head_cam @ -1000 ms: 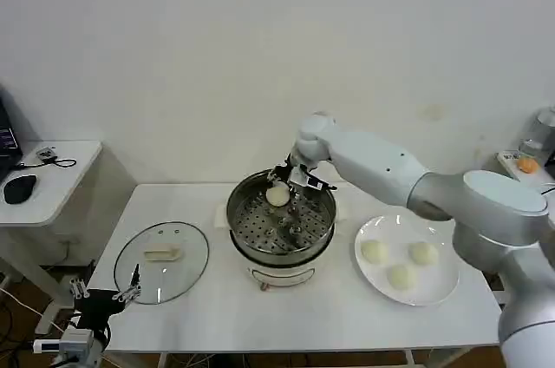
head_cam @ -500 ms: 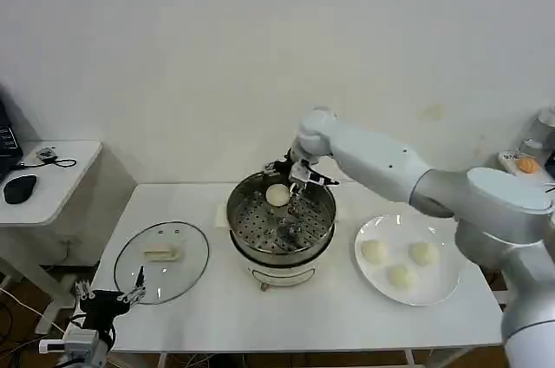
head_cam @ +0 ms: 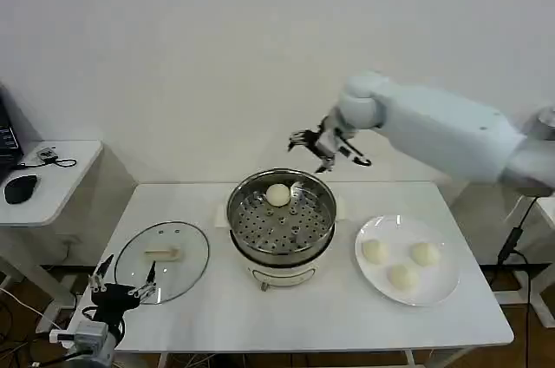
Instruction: Take steamed baozi put them in steamer then cover it.
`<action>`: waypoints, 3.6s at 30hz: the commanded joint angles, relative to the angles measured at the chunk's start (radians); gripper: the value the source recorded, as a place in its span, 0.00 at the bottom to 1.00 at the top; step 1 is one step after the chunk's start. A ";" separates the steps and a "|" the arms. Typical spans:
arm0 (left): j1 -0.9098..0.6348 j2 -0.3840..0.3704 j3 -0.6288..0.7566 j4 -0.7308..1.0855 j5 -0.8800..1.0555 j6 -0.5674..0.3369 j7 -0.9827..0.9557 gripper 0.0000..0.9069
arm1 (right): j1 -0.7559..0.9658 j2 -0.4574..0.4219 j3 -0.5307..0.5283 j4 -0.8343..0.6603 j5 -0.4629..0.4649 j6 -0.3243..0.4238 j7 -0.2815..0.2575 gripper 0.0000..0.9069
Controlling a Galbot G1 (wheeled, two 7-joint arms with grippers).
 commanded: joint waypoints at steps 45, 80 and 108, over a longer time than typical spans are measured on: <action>-0.087 0.067 -0.015 0.040 -0.029 0.014 0.007 1.00 | -0.624 -0.148 0.285 -0.080 0.009 -0.399 0.066 1.00; -0.090 0.063 -0.023 0.046 -0.031 0.018 0.004 1.00 | -0.350 -0.208 0.209 -0.040 0.057 -0.418 -0.058 0.74; -0.129 0.062 -0.056 0.055 -0.033 0.012 0.004 1.00 | 0.035 0.357 -0.084 0.006 0.668 -0.797 0.173 0.76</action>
